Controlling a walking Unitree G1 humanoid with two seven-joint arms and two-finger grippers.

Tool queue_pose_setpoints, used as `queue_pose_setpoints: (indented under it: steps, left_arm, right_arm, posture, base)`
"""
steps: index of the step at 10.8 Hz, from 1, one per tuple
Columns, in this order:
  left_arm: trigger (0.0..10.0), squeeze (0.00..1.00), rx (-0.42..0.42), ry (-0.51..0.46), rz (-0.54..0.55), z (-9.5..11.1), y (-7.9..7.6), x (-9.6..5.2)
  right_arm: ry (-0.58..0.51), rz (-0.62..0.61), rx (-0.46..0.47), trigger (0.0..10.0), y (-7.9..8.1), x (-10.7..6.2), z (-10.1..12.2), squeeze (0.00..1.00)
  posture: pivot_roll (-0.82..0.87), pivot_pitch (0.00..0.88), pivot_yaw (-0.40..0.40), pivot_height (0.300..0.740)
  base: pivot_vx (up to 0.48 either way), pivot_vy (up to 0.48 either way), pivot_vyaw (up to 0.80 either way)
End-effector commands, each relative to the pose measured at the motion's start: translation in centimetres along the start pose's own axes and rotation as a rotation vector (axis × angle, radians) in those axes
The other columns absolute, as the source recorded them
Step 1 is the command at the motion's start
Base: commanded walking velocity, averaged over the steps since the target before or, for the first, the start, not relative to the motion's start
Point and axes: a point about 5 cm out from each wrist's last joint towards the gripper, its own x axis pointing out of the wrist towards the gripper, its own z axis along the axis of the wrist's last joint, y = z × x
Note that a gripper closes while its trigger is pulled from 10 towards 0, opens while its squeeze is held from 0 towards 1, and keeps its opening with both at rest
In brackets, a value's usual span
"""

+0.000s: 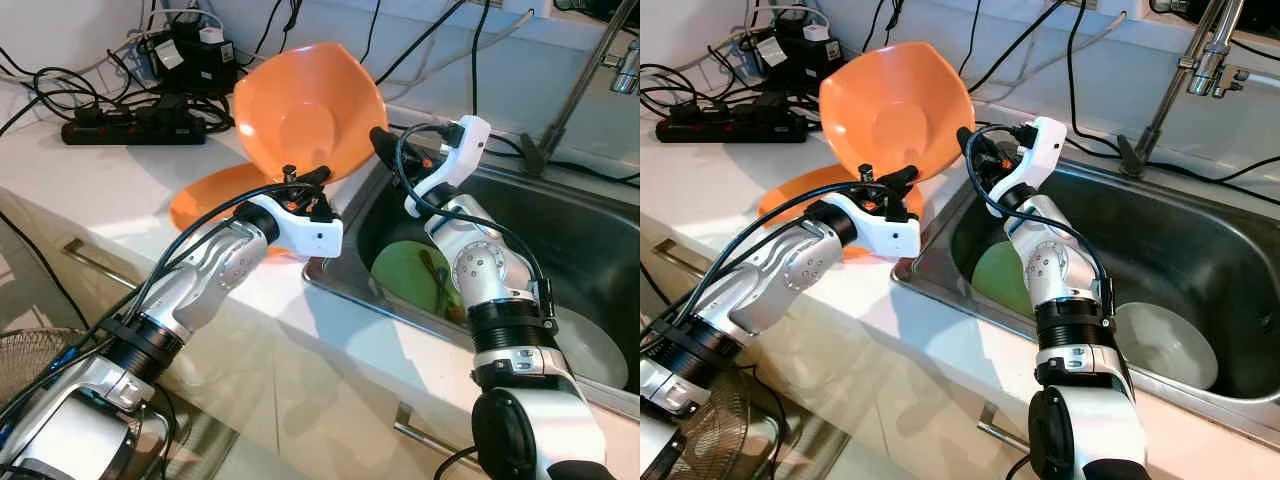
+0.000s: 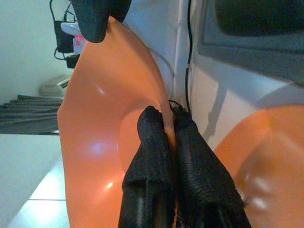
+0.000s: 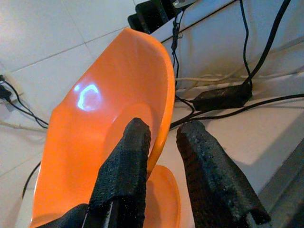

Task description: Kitchen organization

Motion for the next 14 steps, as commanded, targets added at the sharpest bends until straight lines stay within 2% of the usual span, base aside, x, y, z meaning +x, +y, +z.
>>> queue_pose_setpoints:
  steps: [1,3,5,7,11,12,14]
  left_arm:
    - [10.0,0.0,0.017,-0.005,0.022,-0.1,0.7,-0.1]
    - [10.0,0.0,0.025,-0.028,0.015,0.2,0.5,-0.1]
    - [10.0,0.0,0.034,-0.046,-0.003,0.4,0.1,-0.3]
    - [10.0,0.0,0.044,-0.036,-0.028,-0.2,-0.5,-1.1]
    - [10.0,0.0,0.069,-0.09,-0.027,0.1,-0.4,-1.5]
    - [10.0,0.0,0.082,-0.108,-0.019,0.0,-0.1,-1.6]
    - [10.0,0.0,0.087,-0.126,-0.017,0.0,0.1,-1.5]
  right_arm:
    - [-0.013,-0.016,-0.011,10.0,-0.2,0.1,0.4,0.0]
    - [-0.011,0.006,-0.02,10.0,0.0,0.2,0.7,0.0]
    - [-0.019,-0.018,-0.052,10.0,-0.5,0.2,1.4,0.0]
    - [-0.068,-0.05,-0.086,10.0,-1.6,0.0,3.4,0.0]
    - [-0.029,-0.019,-0.118,10.0,-1.7,0.5,3.3,0.0]
    - [-0.019,0.006,-0.146,10.0,-1.5,0.6,3.3,1.0]
    - [-0.013,0.023,-0.164,10.0,-1.4,0.8,3.5,1.0]
  posture:
    - [0.23,0.0,-0.051,0.74]
    - [0.23,0.0,-0.052,0.74]
    - [0.23,0.0,-0.053,0.74]
    - [0.23,0.0,-0.057,0.74]
    - [0.24,0.0,-0.059,0.74]
    - [0.24,0.0,-0.059,0.74]
    - [0.24,0.0,-0.057,0.74]
  base:
    - [0.0,0.0,0.0]
    - [0.0,0.0,0.0]
    - [0.0,0.0,0.0]
    - [0.0,0.0,0.0]
    - [0.0,0.0,0.0]
    - [0.0,0.0,0.0]
    - [0.0,0.0,0.0]
